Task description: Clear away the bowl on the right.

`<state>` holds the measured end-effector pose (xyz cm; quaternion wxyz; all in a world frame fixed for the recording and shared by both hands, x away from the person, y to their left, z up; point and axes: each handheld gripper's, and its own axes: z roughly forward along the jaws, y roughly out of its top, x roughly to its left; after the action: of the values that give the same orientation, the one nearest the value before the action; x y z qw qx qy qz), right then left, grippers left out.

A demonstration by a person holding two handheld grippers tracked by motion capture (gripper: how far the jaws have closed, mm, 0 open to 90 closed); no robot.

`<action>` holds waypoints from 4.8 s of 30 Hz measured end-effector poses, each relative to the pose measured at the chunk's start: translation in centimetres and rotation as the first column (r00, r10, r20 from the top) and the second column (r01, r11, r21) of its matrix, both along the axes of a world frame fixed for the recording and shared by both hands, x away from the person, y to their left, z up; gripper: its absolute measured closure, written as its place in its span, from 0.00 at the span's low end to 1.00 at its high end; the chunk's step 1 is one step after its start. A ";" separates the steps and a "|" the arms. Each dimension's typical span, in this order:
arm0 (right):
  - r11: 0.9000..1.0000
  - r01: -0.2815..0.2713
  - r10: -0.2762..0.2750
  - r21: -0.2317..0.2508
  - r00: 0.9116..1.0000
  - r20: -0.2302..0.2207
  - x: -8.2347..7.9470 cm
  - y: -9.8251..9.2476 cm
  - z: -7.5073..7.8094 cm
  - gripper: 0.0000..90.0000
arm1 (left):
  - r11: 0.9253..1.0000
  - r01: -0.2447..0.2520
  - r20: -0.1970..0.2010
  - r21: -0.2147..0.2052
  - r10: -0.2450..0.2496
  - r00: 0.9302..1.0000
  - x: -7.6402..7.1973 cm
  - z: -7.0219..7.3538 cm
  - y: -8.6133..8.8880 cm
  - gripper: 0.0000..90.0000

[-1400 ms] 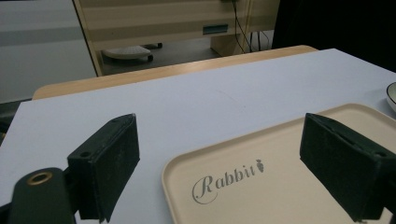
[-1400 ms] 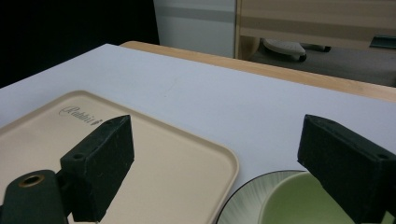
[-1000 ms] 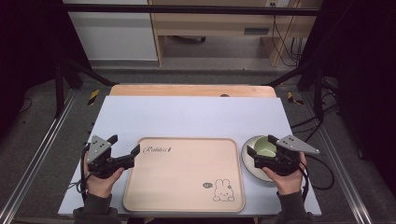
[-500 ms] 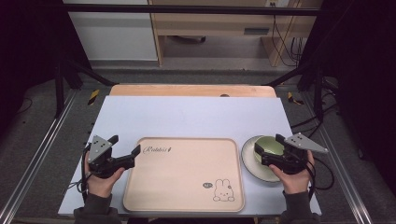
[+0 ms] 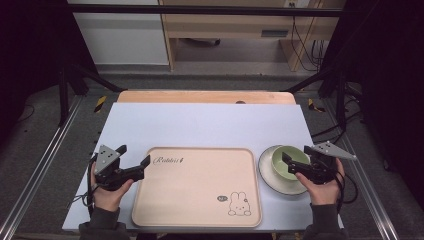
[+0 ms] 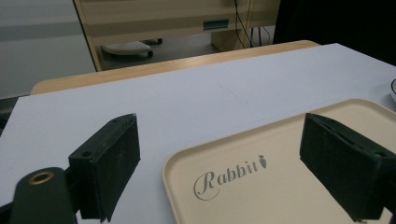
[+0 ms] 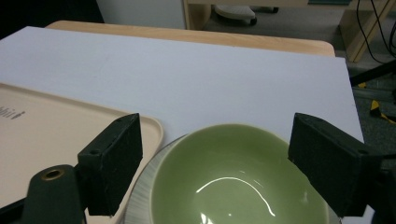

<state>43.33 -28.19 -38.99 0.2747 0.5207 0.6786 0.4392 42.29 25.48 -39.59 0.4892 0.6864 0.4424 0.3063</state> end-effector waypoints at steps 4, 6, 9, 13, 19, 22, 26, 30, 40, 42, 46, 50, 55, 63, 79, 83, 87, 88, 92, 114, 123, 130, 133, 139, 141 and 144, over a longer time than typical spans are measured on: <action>0.999 0.027 -0.028 -0.016 0.999 -0.026 0.3 -0.5 -0.4 0.22 | 1.000 -0.003 0.000 -0.003 0.003 1.000 0.0 0.0 0.1 0.13; 0.999 0.038 -0.038 -0.022 0.999 -0.038 0.4 -0.8 -0.6 0.23 | 1.000 -0.003 -0.002 -0.001 0.003 1.000 0.0 0.0 0.1 0.13; 0.998 0.055 -0.057 -0.027 0.997 -0.059 0.7 -1.2 -0.9 0.25 | 1.000 -0.002 -0.002 0.001 0.002 1.000 0.1 -0.1 0.1 0.13; 0.996 0.073 -0.076 -0.041 0.994 -0.076 1.1 -1.7 -1.3 0.27 | 1.000 -0.003 -0.005 0.003 0.003 1.000 0.1 -0.1 0.1 0.13; 0.995 0.089 -0.093 -0.042 0.990 -0.106 1.5 -2.3 -1.8 0.29 | 1.000 -0.003 -0.006 0.005 0.003 1.000 0.2 -0.2 0.1 0.13; 0.994 0.097 -0.102 -0.049 0.987 -0.127 1.8 -2.6 -2.1 0.30 | 1.000 -0.005 -0.009 0.004 0.005 1.000 0.2 -0.3 0.1 0.13; 0.994 0.097 -0.105 -0.056 0.983 -0.150 2.0 -2.9 -2.5 0.31 | 1.000 -0.005 -0.010 0.005 0.005 1.000 0.2 -0.3 0.0 0.13; 0.993 0.096 -0.106 -0.063 0.979 -0.173 2.2 -3.0 -2.9 0.32 | 1.000 -0.003 -0.012 0.004 0.003 1.000 0.3 -0.3 0.0 0.13; 0.993 0.099 -0.111 -0.069 0.971 -0.209 2.7 -3.2 -3.5 0.35 | 1.000 -0.003 -0.017 0.003 0.003 1.000 0.4 -0.4 0.1 0.14; 0.993 0.096 -0.108 -0.067 0.971 -0.214 2.7 -3.3 -3.6 0.36 | 1.000 -0.003 -0.020 0.005 0.003 1.000 0.4 -0.5 0.0 0.14; 0.993 0.101 -0.114 -0.068 0.968 -0.223 2.8 -3.4 -3.7 0.37 | 1.000 0.000 -0.023 0.005 0.000 1.000 0.4 -0.6 0.0 0.14; 0.992 0.101 -0.116 -0.076 0.964 -0.238 3.0 -3.5 -3.9 0.41 | 1.000 0.000 -0.027 0.005 0.000 1.000 0.5 -0.6 0.0 0.14; 0.992 0.095 -0.113 -0.079 0.958 -0.262 3.3 -3.4 -4.3 0.47 | 1.000 -0.002 -0.026 0.007 0.002 1.000 0.5 -0.6 0.0 0.15; 0.992 0.093 -0.115 -0.082 0.942 -0.316 3.7 -3.5 -4.6 0.63 | 1.000 -0.003 -0.026 0.005 0.003 1.000 0.5 -0.6 0.0 0.15; 0.991 0.102 -0.128 -0.090 0.918 -0.376 4.0 -4.1 -4.9 0.81 | 1.000 -0.001 -0.023 0.010 0.001 1.000 0.4 -0.5 0.0 0.15; 0.990 0.103 -0.132 -0.095 0.913 -0.385 4.0 -4.1 -5.0 0.84 | 1.000 -0.002 -0.025 0.011 0.002 1.000 0.5 -0.6 0.0 0.15; 0.990 0.105 -0.136 -0.098 0.910 -0.392 4.1 -4.1 -5.1 0.86 | 1.000 0.001 -0.026 0.015 0.000 1.000 0.5 -0.6 0.0 0.15; 0.989 0.109 -0.139 -0.096 0.907 -0.398 4.1 -4.0 -5.1 0.86 | 1.000 0.001 -0.026 0.015 0.000 1.000 0.5 -0.6 -0.1 0.15; 0.989 0.107 -0.139 -0.102 0.905 -0.403 4.4 -4.0 -5.2 0.88 | 1.000 0.001 -0.027 0.020 -0.001 1.000 0.5 -0.6 0.0 0.15; 0.992 0.120 -0.124 -0.036 0.887 -0.444 4.8 -4.5 -5.2 0.92 | 1.000 0.004 -0.030 0.025 -0.003 1.000 0.5 -0.7 -0.3 0.15; 0.991 0.133 -0.133 -0.031 0.885 -0.446 4.8 -4.3 -5.1 0.93 | 1.000 0.000 -0.032 0.021 0.000 0.999 0.5 -0.7 -0.2 0.16; 0.991 0.129 -0.132 -0.035 0.897 -0.423 4.6 -4.1 -4.7 0.93 | 1.000 0.001 -0.034 0.022 0.000 0.999 0.5 -0.7 -0.2 0.16; 0.991 0.125 -0.130 -0.040 0.900 -0.415 4.5 -3.9 -4.4 0.93 | 1.000 0.001 -0.033 0.019 0.000 0.999 0.5 -0.7 -0.2 0.16; 0.991 0.116 -0.133 -0.068 0.908 -0.397 4.4 -3.4 -4.0 0.93 | 1.000 0.001 -0.032 0.018 0.000 0.999 0.5 -0.7 -0.1 0.16; 0.991 0.109 -0.129 -0.073 0.910 -0.394 4.3 -3.3 -3.9 0.93 | 1.000 0.001 -0.032 0.018 0.000 0.999 0.5 -0.7 -0.1 0.16; 0.991 0.108 -0.128 -0.074 0.914 -0.385 4.2 -3.0 -3.6 0.93 | 1.000 0.002 -0.033 0.021 -0.001 0.999 0.5 -0.7 -0.2 0.16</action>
<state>47.56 -31.23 -42.59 0.1738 0.6301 0.6981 0.2924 42.78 25.33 -40.28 0.4748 0.6969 0.4467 0.2991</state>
